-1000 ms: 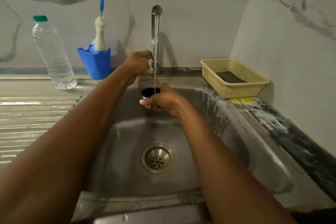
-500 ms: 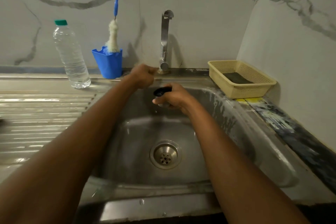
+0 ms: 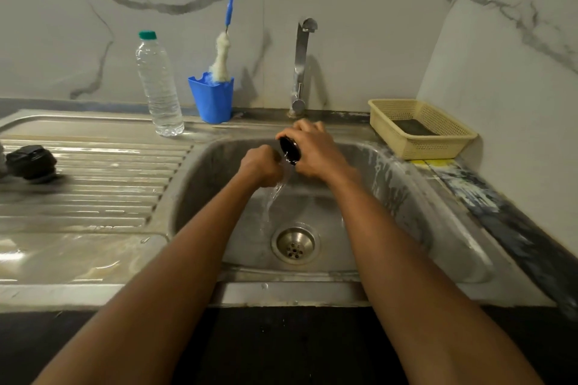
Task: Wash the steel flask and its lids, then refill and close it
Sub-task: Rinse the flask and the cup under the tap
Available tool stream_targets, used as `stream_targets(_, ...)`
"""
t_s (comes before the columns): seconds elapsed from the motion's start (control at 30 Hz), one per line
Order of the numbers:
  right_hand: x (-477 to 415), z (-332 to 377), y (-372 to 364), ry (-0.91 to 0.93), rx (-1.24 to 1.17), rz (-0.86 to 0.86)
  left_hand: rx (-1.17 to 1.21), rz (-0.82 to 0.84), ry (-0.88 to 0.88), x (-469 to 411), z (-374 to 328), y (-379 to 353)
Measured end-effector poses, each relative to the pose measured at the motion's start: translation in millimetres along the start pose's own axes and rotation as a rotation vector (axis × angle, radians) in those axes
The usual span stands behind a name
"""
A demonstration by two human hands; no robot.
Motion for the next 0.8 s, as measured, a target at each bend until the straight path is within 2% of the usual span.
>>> stream_targets(0.2,-1,17,21,0.081,0.219,-0.186,-0.060,-0.093,0.085,-3,13,10)
stream_targets(0.3,-6,10,13,0.023,0.221,-0.048,-0.063,-0.139,0.124,-3,17,14)
stream_targets(0.47,0,-18,-18,-0.279,-0.050,0.293,-0.058,-0.186,0.127,-4,19,16)
stream_targets(0.8,3,-23,-27,-0.293,-0.100,0.398,-0.004,-0.203,0.095,-8,24,16)
Point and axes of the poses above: each hand's wrist, its own x-axis away from the middle knuckle, its own y-axis out of the back of the hand, z = x × y, the point moved 6 cm from there along -x, towards the middle knuckle, and after that the axes turned 6 degrees about z, right-handed, at the moved point
